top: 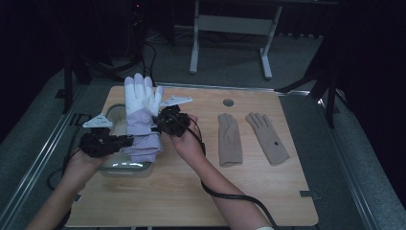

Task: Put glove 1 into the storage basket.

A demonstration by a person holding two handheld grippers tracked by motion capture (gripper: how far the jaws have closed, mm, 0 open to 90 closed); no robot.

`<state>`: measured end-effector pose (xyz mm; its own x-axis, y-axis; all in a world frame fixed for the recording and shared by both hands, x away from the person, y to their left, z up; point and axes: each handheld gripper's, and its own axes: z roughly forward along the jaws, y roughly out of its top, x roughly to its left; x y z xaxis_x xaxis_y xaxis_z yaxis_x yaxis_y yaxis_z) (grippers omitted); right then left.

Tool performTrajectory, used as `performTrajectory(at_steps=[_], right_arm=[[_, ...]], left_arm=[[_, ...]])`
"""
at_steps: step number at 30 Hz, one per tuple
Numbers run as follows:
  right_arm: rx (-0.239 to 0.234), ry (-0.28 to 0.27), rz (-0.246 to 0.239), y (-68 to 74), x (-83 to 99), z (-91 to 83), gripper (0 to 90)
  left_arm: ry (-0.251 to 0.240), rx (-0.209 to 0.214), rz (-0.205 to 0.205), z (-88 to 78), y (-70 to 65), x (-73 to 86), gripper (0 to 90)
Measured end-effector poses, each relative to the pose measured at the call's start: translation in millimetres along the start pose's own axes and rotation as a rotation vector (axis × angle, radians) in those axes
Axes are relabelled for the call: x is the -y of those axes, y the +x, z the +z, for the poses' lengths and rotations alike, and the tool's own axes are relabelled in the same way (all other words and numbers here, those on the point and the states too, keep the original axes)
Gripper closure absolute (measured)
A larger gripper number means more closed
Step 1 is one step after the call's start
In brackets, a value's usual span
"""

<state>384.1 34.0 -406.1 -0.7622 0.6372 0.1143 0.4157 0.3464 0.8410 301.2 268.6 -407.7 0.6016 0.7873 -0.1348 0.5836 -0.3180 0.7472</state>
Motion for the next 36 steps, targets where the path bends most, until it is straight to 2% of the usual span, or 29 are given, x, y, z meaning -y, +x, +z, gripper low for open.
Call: performTrajectory(at_steps=[2,7,12,17,24,31,34,36], right_arm=[[-0.006,0.001,0.001,4.7,-3.1,6.9,83.3],[-0.012,0.017,0.0,15.5,-5.4,24.4,83.4],[-0.01,0.059,-0.002,22.0,-0.3,44.9,83.3],[-0.015,0.106,0.009,23.4,10.9,61.9,83.3],[-0.016,0.183,0.005,22.8,26.3,80.6,83.3],[-0.028,0.238,0.022,20.0,33.4,88.6,83.3],[-0.032,0.259,0.021,19.9,36.2,91.8,83.2],[-0.037,0.271,0.031,19.7,38.3,94.6,83.1]], left_arm=[[0.008,-0.007,0.001,-4.4,6.5,2.4,80.7],[0.027,-0.013,-0.028,-8.5,20.8,12.4,80.7],[0.054,-0.014,-0.062,-1.8,32.6,27.0,80.7],[0.091,0.005,-0.097,8.3,43.0,39.6,80.6],[0.152,0.014,-0.112,22.0,45.6,51.7,80.4],[0.184,-0.025,-0.095,29.5,40.1,55.4,79.6],[0.213,-0.003,-0.119,31.8,41.7,58.0,76.4],[0.209,0.003,-0.125,30.9,41.8,58.5,71.6]])
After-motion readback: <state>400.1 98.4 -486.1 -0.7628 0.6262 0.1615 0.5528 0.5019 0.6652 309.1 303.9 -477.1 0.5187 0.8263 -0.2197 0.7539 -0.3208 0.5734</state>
